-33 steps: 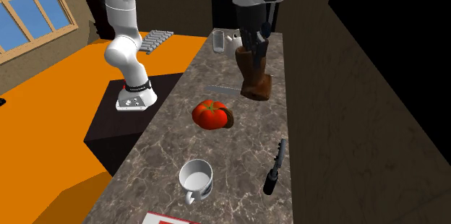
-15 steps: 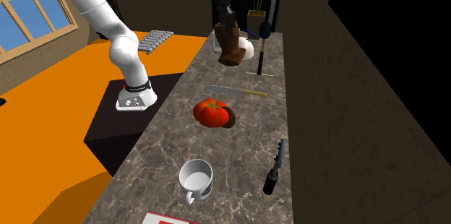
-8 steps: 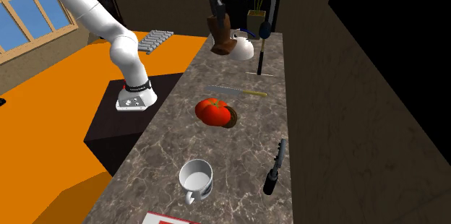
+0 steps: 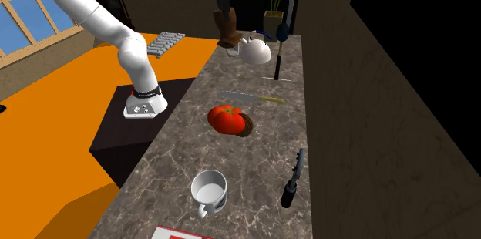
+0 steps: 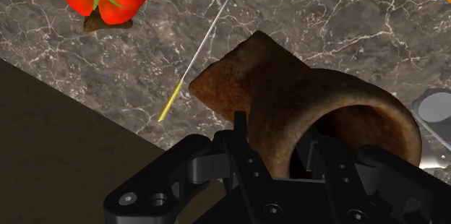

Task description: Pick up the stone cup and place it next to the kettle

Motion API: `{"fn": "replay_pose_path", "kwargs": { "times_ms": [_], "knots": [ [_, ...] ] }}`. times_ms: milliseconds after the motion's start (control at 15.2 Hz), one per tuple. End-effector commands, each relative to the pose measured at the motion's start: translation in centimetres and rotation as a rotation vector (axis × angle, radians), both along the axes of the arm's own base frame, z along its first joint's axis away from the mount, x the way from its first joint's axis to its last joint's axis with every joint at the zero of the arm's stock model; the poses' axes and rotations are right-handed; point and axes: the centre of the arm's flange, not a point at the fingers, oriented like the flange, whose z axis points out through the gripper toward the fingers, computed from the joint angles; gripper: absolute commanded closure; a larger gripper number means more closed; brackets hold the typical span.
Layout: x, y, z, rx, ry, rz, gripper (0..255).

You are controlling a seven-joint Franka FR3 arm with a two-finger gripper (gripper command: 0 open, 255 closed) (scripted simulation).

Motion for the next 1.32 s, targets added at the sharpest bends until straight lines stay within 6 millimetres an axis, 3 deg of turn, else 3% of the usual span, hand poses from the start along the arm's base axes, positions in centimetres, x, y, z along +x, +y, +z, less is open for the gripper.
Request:
{"fn": "replay_pose_path", "kwargs": {
  "times_ms": [0, 594, 1254],
  "knots": [
    [-0.4, 2.7, 0.1, 0.000, -0.001, -0.002, 255],
    [-2.4, 14.4, 0.1, 0.000, -0.001, -0.002, 255],
    [-2.4, 14.4, -5.2, 0.000, -0.001, -0.002, 255]
  ]
}}
